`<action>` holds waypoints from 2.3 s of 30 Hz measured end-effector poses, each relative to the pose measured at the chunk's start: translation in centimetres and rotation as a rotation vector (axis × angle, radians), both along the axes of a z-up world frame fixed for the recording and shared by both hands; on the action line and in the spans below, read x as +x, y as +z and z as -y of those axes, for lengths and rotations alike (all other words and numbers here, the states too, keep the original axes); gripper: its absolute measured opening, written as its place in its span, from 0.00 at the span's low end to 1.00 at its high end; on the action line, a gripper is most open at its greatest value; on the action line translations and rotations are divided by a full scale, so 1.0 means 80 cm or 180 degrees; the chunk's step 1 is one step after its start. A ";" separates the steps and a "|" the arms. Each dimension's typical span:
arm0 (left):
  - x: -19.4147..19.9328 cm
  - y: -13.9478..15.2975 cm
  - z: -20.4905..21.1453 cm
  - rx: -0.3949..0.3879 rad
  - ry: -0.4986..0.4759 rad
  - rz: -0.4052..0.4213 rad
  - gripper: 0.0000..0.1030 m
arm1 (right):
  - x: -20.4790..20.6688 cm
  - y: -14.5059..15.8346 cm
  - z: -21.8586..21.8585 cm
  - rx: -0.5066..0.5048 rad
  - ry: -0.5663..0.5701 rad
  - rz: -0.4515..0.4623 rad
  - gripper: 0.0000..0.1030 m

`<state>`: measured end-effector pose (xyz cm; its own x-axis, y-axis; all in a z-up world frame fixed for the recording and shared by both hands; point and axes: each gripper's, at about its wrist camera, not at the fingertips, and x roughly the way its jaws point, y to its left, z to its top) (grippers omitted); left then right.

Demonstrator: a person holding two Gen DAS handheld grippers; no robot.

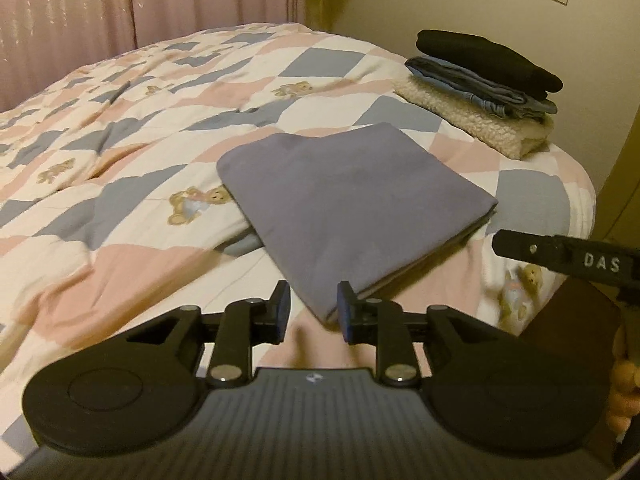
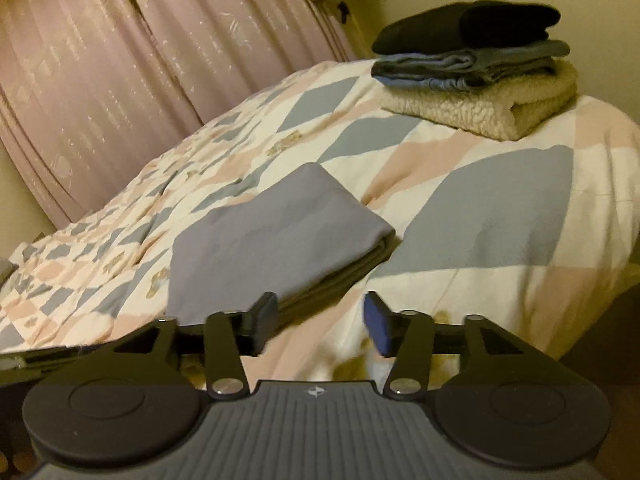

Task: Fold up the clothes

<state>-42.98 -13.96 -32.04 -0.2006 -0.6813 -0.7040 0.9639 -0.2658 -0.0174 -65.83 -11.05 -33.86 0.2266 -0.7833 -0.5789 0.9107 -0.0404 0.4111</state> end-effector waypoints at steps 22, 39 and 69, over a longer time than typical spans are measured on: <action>0.045 0.067 -0.133 -0.0291 0.0082 -0.0090 0.50 | 0.088 0.081 -0.124 -0.0066 0.0049 -0.0742 0.98; 0.067 0.080 -0.188 -0.0363 0.0230 -0.0056 0.82 | 0.119 0.099 -0.163 0.0141 -0.0126 -0.0950 1.00; 0.080 0.078 -0.206 -0.0498 0.0462 0.0073 0.99 | 0.124 0.101 -0.167 0.0408 -0.0317 -0.1160 1.00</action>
